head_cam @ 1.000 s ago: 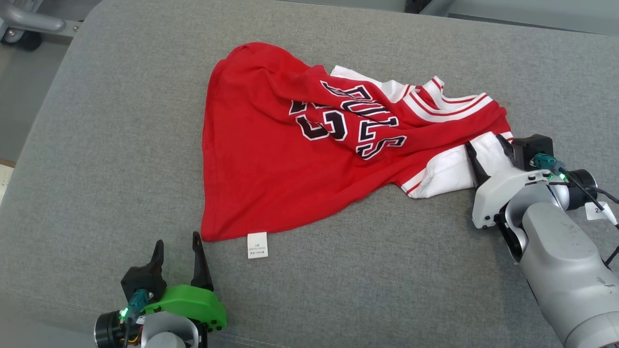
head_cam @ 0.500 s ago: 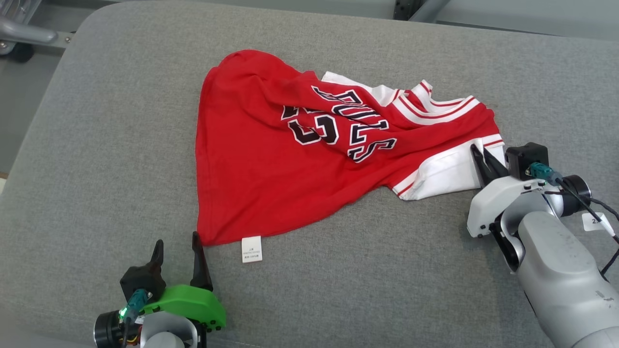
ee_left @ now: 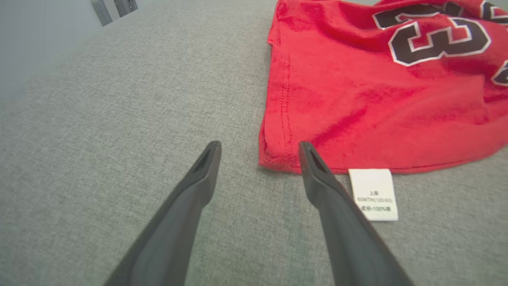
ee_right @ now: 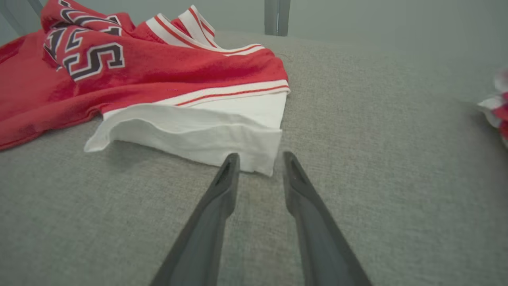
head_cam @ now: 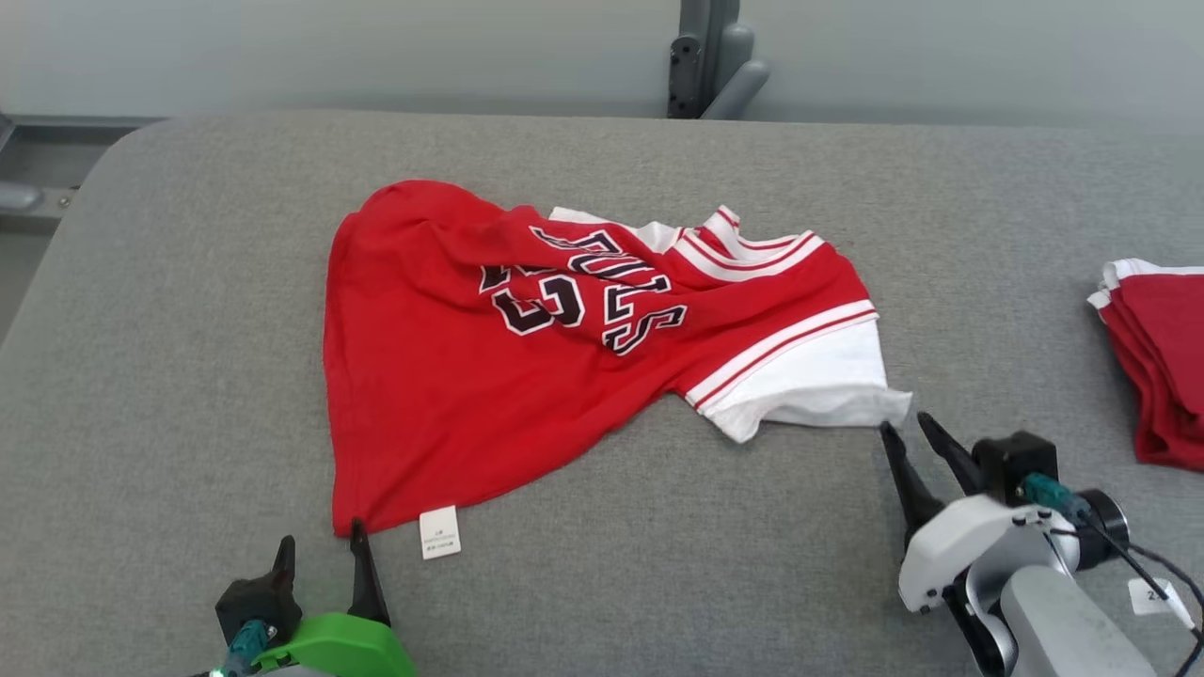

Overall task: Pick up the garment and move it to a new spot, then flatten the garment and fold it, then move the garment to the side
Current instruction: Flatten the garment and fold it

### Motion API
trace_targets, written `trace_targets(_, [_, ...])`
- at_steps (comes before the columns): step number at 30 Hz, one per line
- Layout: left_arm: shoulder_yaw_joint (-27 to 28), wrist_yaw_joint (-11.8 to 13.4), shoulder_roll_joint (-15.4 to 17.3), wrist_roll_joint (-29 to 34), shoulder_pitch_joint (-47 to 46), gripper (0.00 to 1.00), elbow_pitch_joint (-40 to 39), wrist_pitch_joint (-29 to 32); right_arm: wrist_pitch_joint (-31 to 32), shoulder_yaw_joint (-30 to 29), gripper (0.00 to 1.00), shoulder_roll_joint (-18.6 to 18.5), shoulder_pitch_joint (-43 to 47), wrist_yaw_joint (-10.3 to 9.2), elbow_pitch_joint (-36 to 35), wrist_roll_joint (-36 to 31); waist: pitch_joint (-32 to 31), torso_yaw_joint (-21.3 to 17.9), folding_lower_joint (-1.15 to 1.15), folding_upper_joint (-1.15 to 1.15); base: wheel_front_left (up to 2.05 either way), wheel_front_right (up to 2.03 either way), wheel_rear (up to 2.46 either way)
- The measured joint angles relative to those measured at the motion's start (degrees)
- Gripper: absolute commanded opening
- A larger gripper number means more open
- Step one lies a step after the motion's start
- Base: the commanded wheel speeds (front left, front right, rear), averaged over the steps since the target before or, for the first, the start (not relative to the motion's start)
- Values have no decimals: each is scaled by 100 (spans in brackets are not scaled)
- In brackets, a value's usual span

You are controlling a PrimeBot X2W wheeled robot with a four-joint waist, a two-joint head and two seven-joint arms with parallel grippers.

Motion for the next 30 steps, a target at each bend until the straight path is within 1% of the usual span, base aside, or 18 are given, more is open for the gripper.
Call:
trace_targets(1, [0,0,0,0,0,100,0,0,0,0,100,0,0,0,0,0,0,0,0,0,0,0,0])
trace_targets(8, [243,-44,-2,109,276,100,153,0,0,-327,100,-44,708,0,-136,54,-398,-419,0,0,0,0,0])
trace_targets(11, [322,-54,-2,181,327,100,147,-1,1,-522,100,-24,800,0,-193,53,-535,-563,0,0,0,0,0])
trace_targets(14, [393,-80,-2,300,402,100,138,0,1,-709,100,70,815,0,-334,2,-643,-666,0,0,0,0,0])
trace_targets(22, [485,-180,-1,491,510,100,-29,-1,0,-1060,100,397,1037,0,-912,-263,-779,-733,0,0,0,0,0])
trace_targets(25, [494,-227,-1,509,566,100,-121,0,0,-1085,100,503,1084,0,-1105,-321,-789,-745,0,0,0,0,0])
trace_targets(30, [476,-283,-2,567,563,100,-283,0,0,-1031,100,611,1155,0,-1230,-331,-782,-779,0,0,0,0,0])
